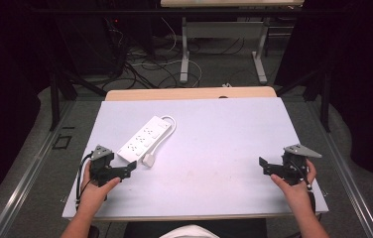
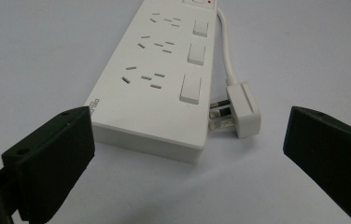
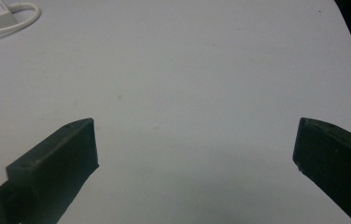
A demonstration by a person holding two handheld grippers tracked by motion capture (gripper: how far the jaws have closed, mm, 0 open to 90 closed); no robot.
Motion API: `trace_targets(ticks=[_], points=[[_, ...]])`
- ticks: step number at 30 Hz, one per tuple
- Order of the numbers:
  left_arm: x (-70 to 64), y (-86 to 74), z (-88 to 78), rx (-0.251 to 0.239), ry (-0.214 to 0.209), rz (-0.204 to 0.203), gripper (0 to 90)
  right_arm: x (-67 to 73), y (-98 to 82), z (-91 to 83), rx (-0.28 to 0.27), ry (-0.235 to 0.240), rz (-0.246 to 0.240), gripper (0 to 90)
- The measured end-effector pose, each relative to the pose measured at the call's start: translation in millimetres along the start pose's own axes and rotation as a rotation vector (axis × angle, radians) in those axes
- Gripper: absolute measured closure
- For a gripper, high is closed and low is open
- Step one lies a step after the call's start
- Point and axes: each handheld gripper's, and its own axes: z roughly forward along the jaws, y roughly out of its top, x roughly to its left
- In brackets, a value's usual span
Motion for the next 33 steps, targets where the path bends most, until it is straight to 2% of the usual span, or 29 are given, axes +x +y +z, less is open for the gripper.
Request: trace_targets(ticks=[1,4,7,18,25,26,27,33], points=[[0.0,0.4,0.4,-0.001,0.001,0.003,2.0,0.3,-0.5,-0.7,0.011,-0.003,0.009,0.0],[-0.8,0.3,1.6,-0.013,0.004,0.001,2.3,-0.2,-1.7,0.7,0.001,-0.002,0.009,0.0],[-1.1,0.1,0.4,0.0,0.003,0.013,2.7,0.7,-2.1,0.7,0.006,0.004,0.007,0.0],[-5.8,0.1,-4.9,-0.024,0.018,0.017,4.0,7.6,-3.4,3.3,0.005,0.012,-0.041,0.0],[-5.1,1.5,-8.1,-0.022,0.028,0.012,5.9,13.0,-2.8,3.0,0.006,0.037,-0.048,0.0],[-5.2,1.7,-8.1,-0.023,0.03,0.011,6.6,12.4,-2.9,3.0,0.007,0.038,-0.061,0.0],[-5.3,2.2,-8.3,-0.021,0.031,0.009,7.1,13.5,-3.0,3.2,0.009,0.041,-0.051,0.0],[-8.5,5.9,-8.5,-0.019,0.033,0.013,8.7,14.4,-3.2,4.6,-0.001,0.041,-0.058,0.0]])
